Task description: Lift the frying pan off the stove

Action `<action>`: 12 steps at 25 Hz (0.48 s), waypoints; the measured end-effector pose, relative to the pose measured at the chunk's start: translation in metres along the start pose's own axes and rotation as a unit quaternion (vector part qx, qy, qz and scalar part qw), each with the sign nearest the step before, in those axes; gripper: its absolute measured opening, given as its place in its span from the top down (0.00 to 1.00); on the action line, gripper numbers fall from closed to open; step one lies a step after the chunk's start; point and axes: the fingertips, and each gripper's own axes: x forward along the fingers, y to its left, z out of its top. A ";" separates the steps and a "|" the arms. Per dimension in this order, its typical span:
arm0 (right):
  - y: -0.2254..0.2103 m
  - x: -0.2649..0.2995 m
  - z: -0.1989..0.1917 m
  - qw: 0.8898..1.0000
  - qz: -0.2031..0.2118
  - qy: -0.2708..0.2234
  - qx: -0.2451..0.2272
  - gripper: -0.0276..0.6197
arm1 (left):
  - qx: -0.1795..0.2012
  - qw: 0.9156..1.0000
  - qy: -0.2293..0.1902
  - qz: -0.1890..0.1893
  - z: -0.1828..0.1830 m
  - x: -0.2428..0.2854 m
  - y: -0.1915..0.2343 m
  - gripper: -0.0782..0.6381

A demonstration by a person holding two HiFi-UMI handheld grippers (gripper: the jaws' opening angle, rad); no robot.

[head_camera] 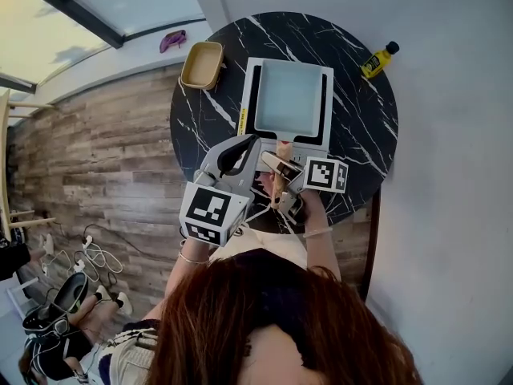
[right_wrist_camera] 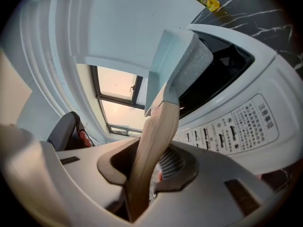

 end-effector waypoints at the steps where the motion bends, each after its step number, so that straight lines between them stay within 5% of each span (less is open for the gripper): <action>1: 0.000 0.000 0.000 1.000 -0.004 0.000 -0.002 0.78 | 0.000 1.000 0.000 0.000 0.000 -0.001 0.000 0.87; 12: 0.000 -0.003 -0.004 0.999 -0.028 0.005 -0.015 0.80 | 0.002 1.000 -0.003 0.009 0.001 -0.012 -0.003 0.87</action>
